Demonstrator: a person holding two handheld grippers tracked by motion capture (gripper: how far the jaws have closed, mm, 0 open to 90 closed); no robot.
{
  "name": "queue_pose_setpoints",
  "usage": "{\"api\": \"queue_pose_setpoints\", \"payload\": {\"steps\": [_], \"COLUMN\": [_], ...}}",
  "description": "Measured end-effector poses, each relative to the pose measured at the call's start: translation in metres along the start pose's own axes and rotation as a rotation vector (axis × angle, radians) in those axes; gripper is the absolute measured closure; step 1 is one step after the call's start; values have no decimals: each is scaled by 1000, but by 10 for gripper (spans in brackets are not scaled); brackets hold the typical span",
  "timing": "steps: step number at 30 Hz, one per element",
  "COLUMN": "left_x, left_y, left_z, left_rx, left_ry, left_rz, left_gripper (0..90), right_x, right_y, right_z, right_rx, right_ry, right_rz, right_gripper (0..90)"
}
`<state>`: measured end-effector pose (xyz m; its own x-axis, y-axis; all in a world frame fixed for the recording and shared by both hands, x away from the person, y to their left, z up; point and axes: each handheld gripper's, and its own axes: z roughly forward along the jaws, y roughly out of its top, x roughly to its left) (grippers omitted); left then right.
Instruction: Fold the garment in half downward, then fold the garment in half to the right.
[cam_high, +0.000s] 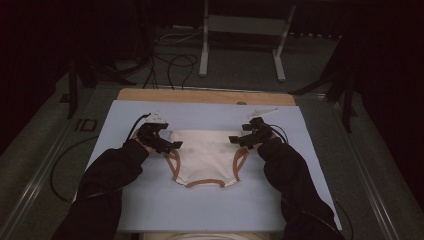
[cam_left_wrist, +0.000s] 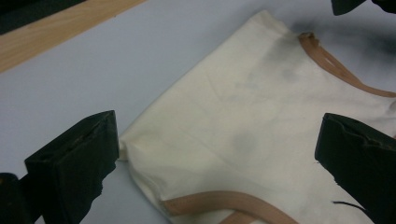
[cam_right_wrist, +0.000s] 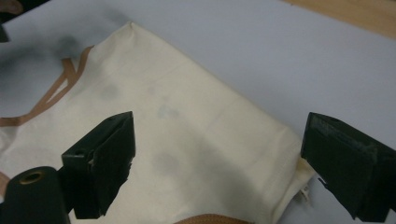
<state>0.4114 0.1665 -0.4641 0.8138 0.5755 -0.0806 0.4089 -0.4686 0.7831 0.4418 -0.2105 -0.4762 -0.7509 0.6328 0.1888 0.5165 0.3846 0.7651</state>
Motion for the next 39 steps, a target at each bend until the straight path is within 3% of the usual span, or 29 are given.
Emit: {"api": "queue_pose_setpoints", "payload": {"steps": [4,18,32,39], "left_x": [-8,-27,-42,-52], "left_y": [3,-3,-3,-2], "left_z": [-5,-19,-29,-34], "left_rx": [6,-23,-27,-33], "left_ry": [-9,-27,-36,-45], "left_rz": [24,71,117,141], "left_gripper": [5,3,3,4], "right_x": [8,28,33,38], "right_y": [5,1,10,22], "right_z": [-6,-17,-19,-15], "right_rx": [-15,-27,-50,-45], "right_ry": [-22,3,25,29], "right_rz": [-30,-74,-58,-78], "right_gripper": [102,94,94,94]}}
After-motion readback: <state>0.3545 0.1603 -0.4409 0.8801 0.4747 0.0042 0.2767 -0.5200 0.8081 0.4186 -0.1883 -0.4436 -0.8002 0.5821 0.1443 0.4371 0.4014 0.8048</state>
